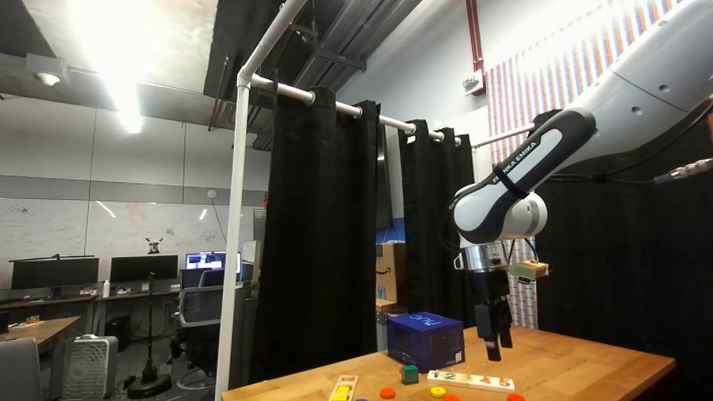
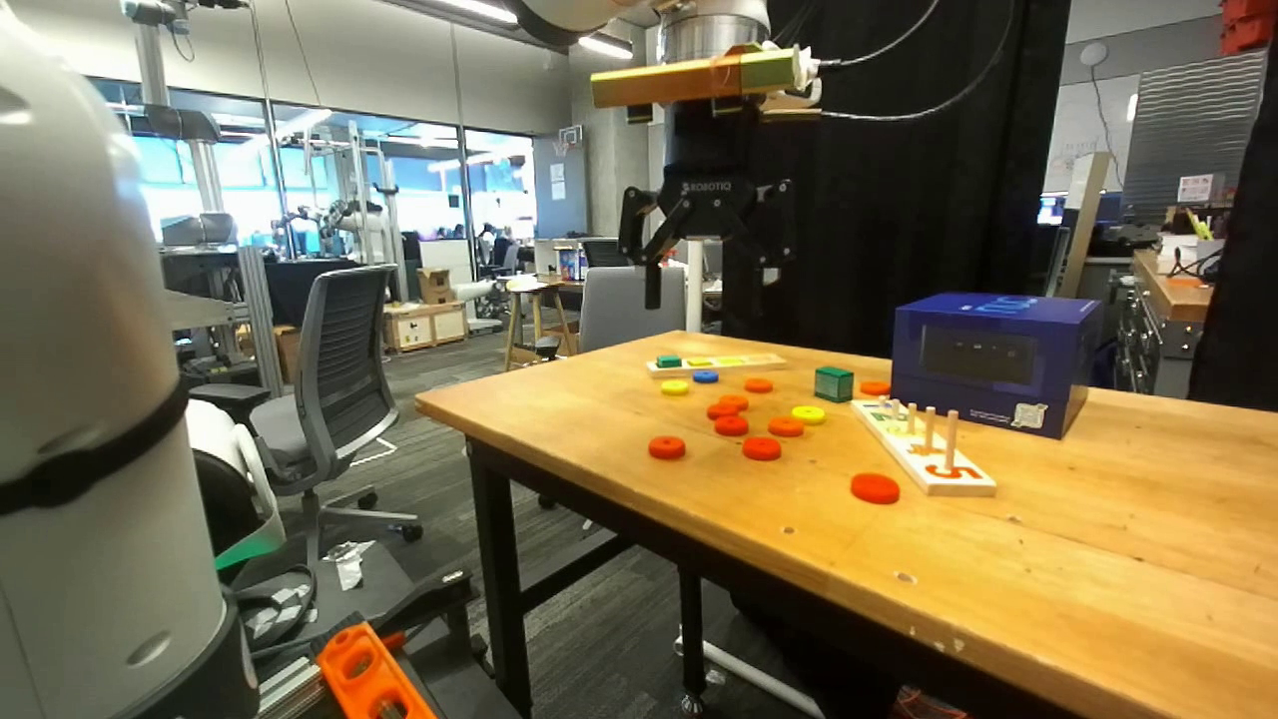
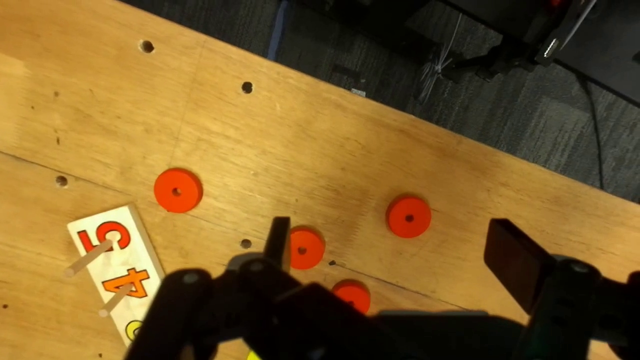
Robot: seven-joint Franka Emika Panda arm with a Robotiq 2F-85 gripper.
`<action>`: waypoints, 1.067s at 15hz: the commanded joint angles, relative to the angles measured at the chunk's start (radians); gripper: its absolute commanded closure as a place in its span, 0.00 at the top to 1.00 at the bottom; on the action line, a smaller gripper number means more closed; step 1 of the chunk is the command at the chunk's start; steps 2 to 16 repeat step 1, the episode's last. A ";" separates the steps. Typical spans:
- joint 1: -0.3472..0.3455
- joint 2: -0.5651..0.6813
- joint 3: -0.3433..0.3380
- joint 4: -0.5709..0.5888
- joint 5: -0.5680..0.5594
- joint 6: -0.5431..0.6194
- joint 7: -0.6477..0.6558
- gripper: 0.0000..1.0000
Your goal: Pick the yellow square and put it on the wooden object
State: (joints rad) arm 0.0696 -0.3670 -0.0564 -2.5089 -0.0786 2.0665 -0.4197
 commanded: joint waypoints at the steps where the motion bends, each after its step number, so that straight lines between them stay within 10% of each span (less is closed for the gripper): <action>1: -0.002 0.000 0.002 0.001 0.001 -0.002 0.000 1.00; 16: -0.002 0.000 0.002 0.001 0.001 -0.002 0.000 1.00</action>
